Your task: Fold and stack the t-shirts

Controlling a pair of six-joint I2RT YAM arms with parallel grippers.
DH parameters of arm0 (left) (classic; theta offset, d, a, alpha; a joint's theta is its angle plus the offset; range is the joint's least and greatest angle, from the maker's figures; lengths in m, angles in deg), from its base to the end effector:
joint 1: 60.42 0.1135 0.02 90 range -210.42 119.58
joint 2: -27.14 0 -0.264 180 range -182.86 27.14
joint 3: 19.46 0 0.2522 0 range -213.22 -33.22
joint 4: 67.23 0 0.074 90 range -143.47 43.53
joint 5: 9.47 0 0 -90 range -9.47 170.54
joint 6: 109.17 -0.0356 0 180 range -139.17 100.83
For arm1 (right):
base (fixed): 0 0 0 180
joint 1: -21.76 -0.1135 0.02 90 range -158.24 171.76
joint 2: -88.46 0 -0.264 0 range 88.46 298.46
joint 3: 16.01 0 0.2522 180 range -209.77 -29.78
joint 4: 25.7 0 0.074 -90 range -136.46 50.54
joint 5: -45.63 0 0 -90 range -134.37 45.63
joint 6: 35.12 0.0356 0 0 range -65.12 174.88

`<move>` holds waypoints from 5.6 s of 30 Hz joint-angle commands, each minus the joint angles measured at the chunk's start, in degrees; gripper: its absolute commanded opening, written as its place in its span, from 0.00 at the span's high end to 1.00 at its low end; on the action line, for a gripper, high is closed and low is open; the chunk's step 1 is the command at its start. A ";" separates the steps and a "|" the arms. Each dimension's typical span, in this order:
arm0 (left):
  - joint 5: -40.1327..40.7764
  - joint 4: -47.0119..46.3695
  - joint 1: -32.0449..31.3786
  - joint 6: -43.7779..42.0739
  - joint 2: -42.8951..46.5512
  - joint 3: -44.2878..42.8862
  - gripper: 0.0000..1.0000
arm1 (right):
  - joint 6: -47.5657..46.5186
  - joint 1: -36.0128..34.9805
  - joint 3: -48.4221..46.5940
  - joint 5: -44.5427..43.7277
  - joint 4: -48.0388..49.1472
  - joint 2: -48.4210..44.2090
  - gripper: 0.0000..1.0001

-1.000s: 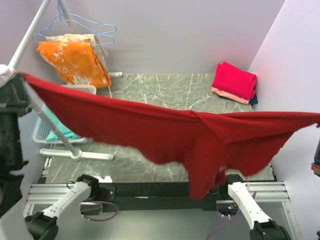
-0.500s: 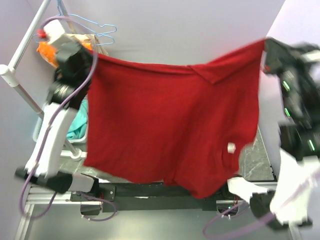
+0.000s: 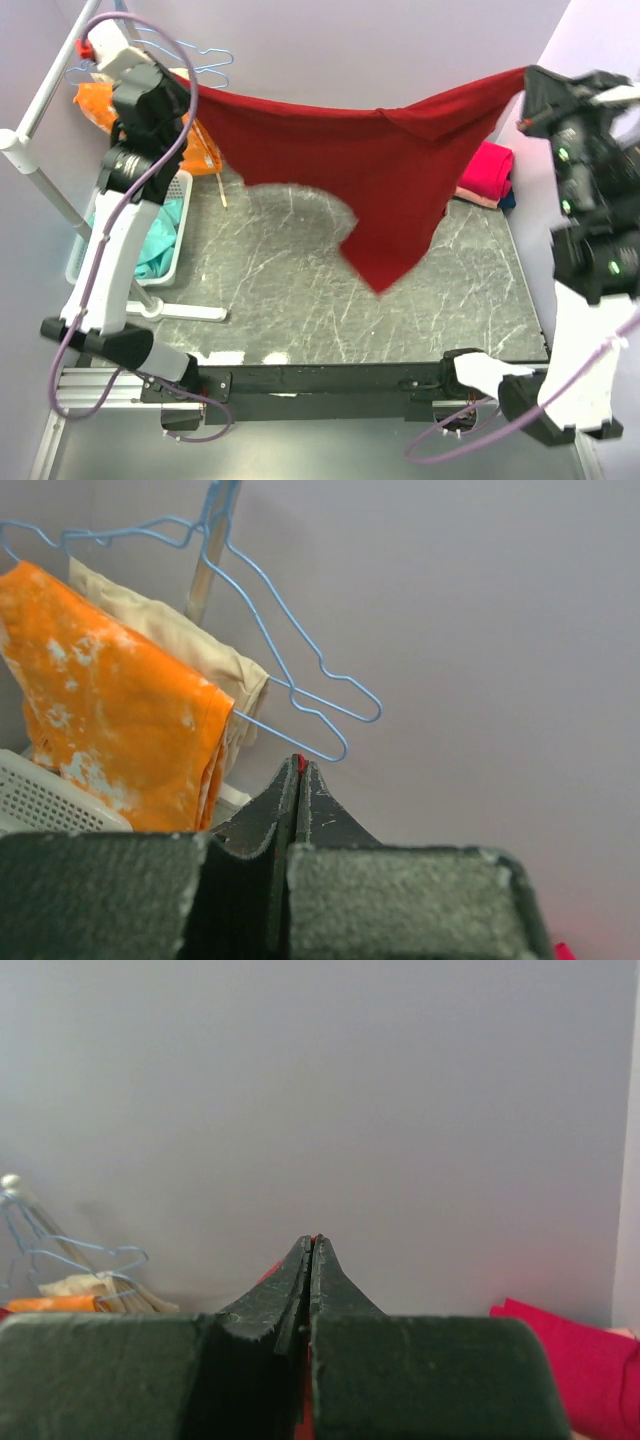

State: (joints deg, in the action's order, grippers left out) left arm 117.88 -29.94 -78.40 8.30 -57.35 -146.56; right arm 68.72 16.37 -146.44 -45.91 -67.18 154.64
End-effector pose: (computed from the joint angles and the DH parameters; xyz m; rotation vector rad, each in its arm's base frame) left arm 0.2750 -0.0665 0.5565 -0.6358 1.3575 -0.1577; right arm 0.1235 0.0107 0.6246 0.1105 1.1728 0.2803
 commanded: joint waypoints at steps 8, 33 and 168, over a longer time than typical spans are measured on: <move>-0.17 -3.92 0.14 -2.66 20.84 14.17 0.99 | -1.72 -0.15 2.22 -3.20 -0.92 -15.71 1.00; 2.82 -6.39 0.05 -6.29 11.64 15.33 0.99 | -3.74 -0.06 15.21 -9.70 8.64 -9.58 1.00; 5.11 30.61 -4.08 40.48 -3.40 47.07 0.99 | 32.29 -19.04 84.92 5.31 -18.60 -9.30 0.41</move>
State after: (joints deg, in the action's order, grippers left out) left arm 121.70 0.03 -82.05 50.22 -60.15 -98.35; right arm 96.31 0.07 -63.12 -40.49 -84.21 147.64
